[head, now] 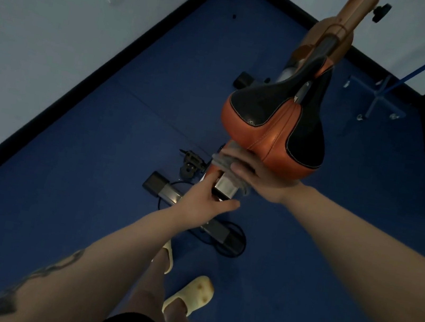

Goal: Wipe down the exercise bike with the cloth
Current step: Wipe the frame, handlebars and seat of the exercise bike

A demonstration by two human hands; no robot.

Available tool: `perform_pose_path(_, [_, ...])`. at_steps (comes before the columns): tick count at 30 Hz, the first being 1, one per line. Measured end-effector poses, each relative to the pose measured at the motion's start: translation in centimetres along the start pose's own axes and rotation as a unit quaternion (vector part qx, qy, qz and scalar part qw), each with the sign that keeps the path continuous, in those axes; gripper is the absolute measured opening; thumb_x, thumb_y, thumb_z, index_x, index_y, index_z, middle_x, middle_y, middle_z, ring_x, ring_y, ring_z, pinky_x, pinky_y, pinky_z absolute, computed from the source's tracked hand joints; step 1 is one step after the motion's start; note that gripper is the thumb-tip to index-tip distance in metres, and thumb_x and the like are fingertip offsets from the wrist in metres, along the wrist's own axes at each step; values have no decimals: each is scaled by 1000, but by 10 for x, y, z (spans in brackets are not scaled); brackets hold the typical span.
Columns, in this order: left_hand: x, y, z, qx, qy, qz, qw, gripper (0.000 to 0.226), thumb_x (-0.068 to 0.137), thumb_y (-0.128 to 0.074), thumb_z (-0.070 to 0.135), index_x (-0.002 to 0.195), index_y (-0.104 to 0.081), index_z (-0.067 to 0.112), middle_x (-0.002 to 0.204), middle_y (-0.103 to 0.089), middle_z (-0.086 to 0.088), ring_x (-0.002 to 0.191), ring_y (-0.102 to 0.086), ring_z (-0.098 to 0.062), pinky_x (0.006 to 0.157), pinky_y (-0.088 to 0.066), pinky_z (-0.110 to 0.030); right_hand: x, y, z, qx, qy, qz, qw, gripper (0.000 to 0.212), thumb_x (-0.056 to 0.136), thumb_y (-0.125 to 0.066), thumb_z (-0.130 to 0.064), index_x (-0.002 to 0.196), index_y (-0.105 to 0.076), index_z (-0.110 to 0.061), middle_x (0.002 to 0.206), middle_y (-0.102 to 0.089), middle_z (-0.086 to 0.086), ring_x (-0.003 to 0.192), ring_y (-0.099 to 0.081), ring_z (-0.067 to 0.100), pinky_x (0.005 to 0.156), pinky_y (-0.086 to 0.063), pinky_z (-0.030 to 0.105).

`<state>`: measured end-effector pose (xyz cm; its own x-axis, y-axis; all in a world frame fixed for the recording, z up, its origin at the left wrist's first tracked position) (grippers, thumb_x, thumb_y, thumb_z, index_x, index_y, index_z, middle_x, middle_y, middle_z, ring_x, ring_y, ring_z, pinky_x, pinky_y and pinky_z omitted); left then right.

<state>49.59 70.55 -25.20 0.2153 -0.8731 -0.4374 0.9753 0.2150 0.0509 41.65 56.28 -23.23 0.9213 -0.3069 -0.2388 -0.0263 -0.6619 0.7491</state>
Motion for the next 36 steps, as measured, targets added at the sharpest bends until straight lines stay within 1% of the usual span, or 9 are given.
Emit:
perform_pose_path(3, [-3,1,2,-26,16,-14,999,55,88,-72,19,136,-47,19,127,-62,4,118,-58,-11,103,-46,-31,1,-7,-7,39,-39,15,998,40,103,-40,-38,141,-49,-28,141,-46,-13,133,-40,5,117,-25,23])
perform_pose_path(7, [-2,9,3,-4,16,-20,1000,53,90,-70,24,137,-47,13,126,-61,-1,113,-59,-17,78,-44,-6,-9,0,-10,-84,59,-15,995,45,104,-36,-42,147,-40,-30,154,-33,-9,140,-24,2,114,-3,10])
perform_pose_path(11, [-1,11,2,-6,49,-34,998,62,87,-72,28,140,-46,9,136,-57,-8,118,-58,-18,94,-48,-21,-1,2,-10,-39,11,16,999,42,104,-42,-32,144,-46,-23,144,-45,-3,133,-39,10,117,-24,28])
perform_pose_path(15, [-2,10,0,-33,50,-32,998,51,88,-72,21,133,-51,13,123,-62,4,114,-59,-17,87,-48,-13,-8,-5,-14,-92,46,-1,995,42,104,-40,-36,144,-46,-26,155,-31,-6,142,-24,4,121,-11,24])
perform_pose_path(19, [-2,11,-4,-18,75,-29,997,70,84,-74,34,143,-43,14,138,-56,-4,127,-52,-22,108,-43,-37,-6,3,-11,40,23,36,998,34,105,-42,-17,138,-46,-18,135,-50,-16,128,-45,-7,104,-35,10])
perform_pose_path(24, [-2,12,-10,5,78,-19,997,51,82,-75,42,124,-56,20,116,-67,1,107,-61,-18,91,-49,-29,-5,-10,-18,-72,36,-39,996,46,103,-31,-46,144,-45,-32,158,-25,-12,146,-17,4,121,-7,25])
perform_pose_path(28, [-3,10,-11,25,107,-43,993,76,80,-71,54,139,-47,11,137,-54,-18,126,-52,-31,106,-44,-42,-3,2,-7,16,8,31,999,33,104,-42,-31,135,-45,-39,134,-46,-26,130,-36,-9,109,-29,8])
perform_pose_path(32, [-1,14,-6,36,88,-41,995,48,84,-71,46,123,-59,20,100,-66,7,97,-60,-13,77,-45,-20,-2,-13,-22,-85,52,-35,994,51,101,-27,-54,142,-48,-33,158,-25,-15,144,-21,1,118,-17,20])
perform_pose_path(36, [-2,14,-4,42,97,-49,993,61,83,-72,49,133,-54,18,120,-64,-2,105,-60,-14,88,-47,-25,0,-1,-4,56,22,-4,998,35,105,-38,-34,138,-50,-31,141,-47,-27,132,-39,-9,109,-32,14])
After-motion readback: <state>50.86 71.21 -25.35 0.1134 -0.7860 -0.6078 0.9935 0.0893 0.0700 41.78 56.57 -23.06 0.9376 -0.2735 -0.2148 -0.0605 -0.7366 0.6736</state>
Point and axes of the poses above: each hand's wrist, its own x-axis towards the middle knuckle, its own y-axis out of the back of the hand, z = x × y, the point moved 4 cm from there along x, towards the middle knuckle
